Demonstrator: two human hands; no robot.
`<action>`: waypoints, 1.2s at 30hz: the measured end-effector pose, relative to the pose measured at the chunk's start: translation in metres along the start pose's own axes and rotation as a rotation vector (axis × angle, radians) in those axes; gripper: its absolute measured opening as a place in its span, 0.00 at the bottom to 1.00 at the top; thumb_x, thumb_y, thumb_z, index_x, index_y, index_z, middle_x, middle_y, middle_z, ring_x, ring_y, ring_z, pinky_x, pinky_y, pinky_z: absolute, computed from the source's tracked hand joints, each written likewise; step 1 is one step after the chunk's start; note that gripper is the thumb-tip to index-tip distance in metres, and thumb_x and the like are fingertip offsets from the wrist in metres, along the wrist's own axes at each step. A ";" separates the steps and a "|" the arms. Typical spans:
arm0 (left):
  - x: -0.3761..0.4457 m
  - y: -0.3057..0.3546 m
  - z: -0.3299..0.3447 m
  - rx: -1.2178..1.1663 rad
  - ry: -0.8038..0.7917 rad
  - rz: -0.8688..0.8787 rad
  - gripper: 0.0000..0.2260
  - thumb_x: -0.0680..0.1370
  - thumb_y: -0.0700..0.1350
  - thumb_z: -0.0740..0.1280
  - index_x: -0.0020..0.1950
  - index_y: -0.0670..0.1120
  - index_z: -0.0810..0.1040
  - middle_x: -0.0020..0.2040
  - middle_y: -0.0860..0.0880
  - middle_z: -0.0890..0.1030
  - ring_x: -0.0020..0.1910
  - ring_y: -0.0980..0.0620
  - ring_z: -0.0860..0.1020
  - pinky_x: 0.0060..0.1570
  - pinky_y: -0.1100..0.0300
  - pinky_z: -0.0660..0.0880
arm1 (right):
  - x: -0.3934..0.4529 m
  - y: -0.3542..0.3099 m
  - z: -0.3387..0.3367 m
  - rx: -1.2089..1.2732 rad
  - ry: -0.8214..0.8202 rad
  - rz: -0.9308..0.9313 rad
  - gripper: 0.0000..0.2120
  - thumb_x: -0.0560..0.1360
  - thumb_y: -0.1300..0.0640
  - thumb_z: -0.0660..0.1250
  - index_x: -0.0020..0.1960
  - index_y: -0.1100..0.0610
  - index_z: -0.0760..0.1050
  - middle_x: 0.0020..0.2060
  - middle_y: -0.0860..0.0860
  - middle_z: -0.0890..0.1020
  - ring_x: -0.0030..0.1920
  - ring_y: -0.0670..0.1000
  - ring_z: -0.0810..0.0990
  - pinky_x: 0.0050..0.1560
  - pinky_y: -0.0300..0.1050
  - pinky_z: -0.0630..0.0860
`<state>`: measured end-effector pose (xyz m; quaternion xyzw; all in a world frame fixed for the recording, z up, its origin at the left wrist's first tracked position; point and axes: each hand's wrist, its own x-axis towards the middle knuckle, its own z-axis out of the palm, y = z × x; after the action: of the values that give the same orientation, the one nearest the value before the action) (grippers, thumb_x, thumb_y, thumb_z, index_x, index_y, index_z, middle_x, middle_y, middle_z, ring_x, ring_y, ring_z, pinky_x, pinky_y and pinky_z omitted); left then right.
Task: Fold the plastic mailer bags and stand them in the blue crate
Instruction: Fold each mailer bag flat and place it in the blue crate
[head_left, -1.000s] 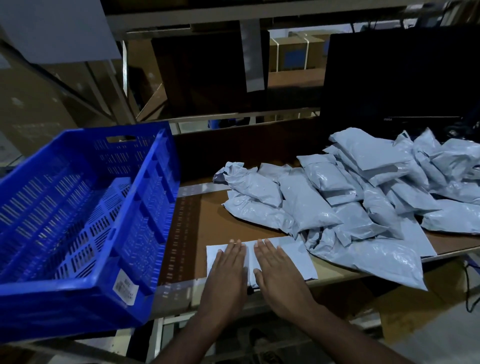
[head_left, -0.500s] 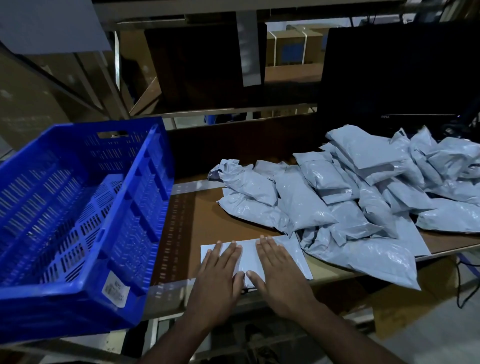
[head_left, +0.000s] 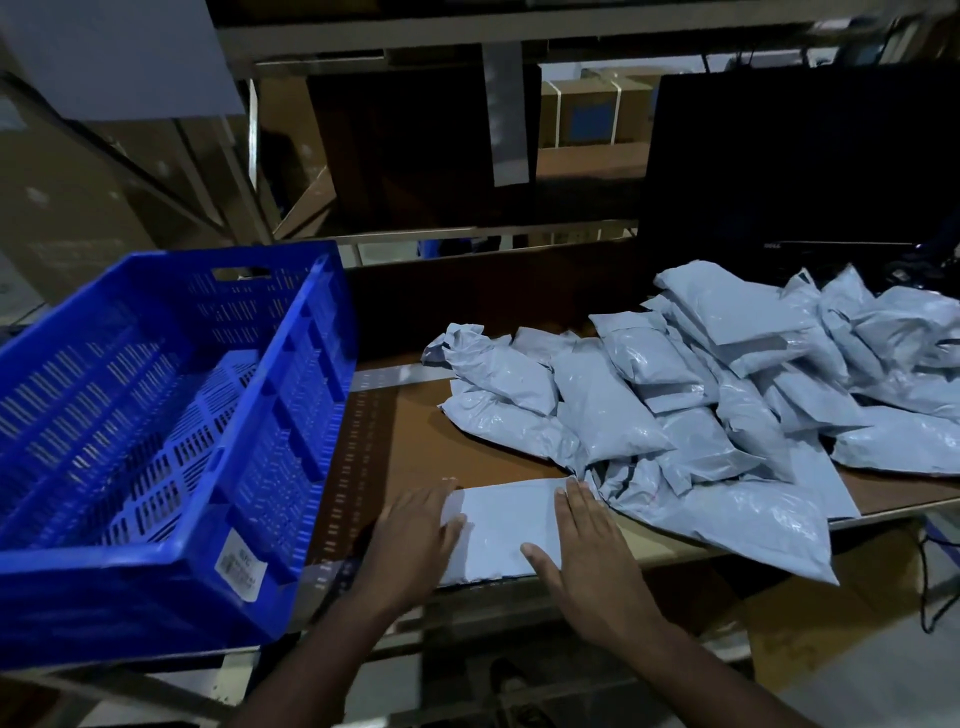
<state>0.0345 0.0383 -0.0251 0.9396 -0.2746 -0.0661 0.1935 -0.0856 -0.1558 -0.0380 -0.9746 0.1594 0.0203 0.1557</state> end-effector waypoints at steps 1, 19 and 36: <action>0.002 0.000 -0.007 0.018 0.009 -0.012 0.22 0.84 0.57 0.60 0.78 0.55 0.65 0.77 0.55 0.68 0.76 0.54 0.64 0.74 0.53 0.59 | 0.000 0.000 0.000 0.014 0.003 0.001 0.61 0.57 0.23 0.15 0.82 0.53 0.38 0.81 0.50 0.39 0.80 0.49 0.38 0.80 0.48 0.43; -0.009 0.029 -0.083 -0.169 -0.020 -0.154 0.12 0.69 0.44 0.80 0.42 0.56 0.79 0.42 0.57 0.83 0.41 0.61 0.81 0.35 0.64 0.77 | 0.023 -0.010 -0.053 0.029 0.265 -0.462 0.31 0.80 0.38 0.50 0.78 0.51 0.61 0.77 0.48 0.63 0.80 0.48 0.52 0.79 0.54 0.51; -0.035 0.050 -0.142 -1.278 0.438 -0.284 0.09 0.74 0.46 0.73 0.48 0.42 0.83 0.46 0.44 0.86 0.44 0.50 0.84 0.41 0.60 0.81 | 0.054 0.014 -0.103 1.405 -0.030 -0.158 0.17 0.67 0.54 0.79 0.52 0.58 0.81 0.49 0.57 0.86 0.50 0.59 0.86 0.51 0.59 0.82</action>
<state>0.0130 0.0650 0.1260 0.6599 -0.0107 -0.0483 0.7498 -0.0397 -0.2166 0.0509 -0.6519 0.0614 -0.0851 0.7510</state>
